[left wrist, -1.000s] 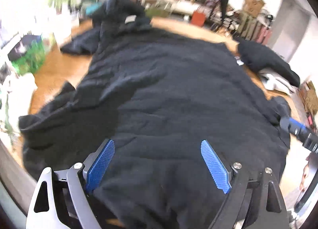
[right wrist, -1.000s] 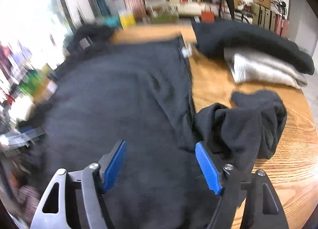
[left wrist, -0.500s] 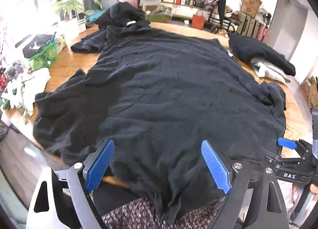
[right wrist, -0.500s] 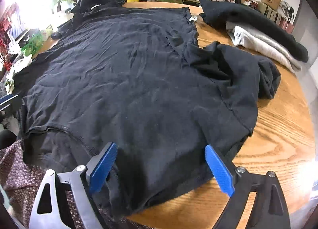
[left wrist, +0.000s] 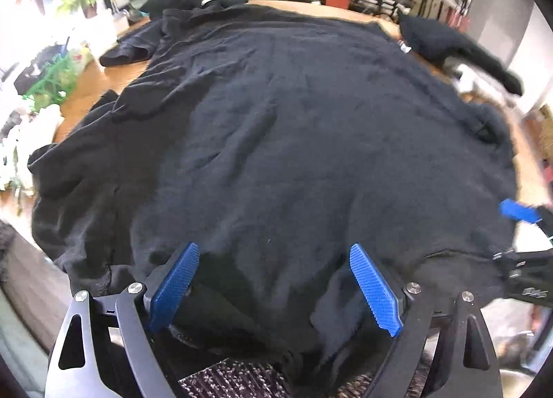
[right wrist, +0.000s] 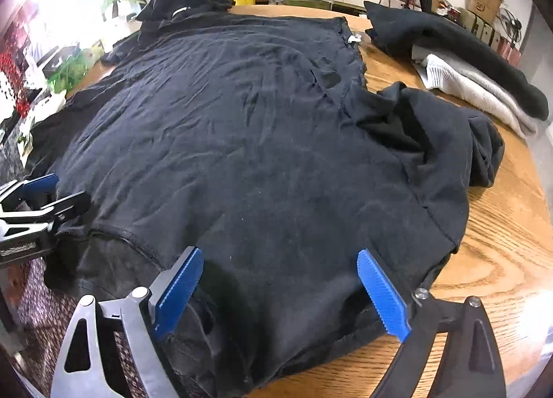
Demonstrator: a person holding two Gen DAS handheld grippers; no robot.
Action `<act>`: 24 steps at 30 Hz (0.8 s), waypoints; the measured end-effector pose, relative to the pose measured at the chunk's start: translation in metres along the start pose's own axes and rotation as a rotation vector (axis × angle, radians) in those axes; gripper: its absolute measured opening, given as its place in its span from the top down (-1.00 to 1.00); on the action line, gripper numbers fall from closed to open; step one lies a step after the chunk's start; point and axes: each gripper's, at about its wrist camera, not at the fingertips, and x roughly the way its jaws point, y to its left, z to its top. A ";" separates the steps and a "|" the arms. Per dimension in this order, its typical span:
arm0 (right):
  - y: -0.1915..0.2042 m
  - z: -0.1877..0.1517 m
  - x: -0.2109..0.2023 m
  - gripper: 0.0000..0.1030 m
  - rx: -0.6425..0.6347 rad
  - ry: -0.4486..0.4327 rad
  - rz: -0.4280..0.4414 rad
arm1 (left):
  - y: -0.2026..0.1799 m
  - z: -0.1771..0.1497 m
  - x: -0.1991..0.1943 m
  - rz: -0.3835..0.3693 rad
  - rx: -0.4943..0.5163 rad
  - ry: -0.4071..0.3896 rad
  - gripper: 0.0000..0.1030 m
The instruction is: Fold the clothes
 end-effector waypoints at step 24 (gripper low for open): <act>0.025 0.009 0.027 -0.70 -0.112 0.085 -0.112 | 0.063 0.030 0.016 0.164 -0.057 0.011 -0.76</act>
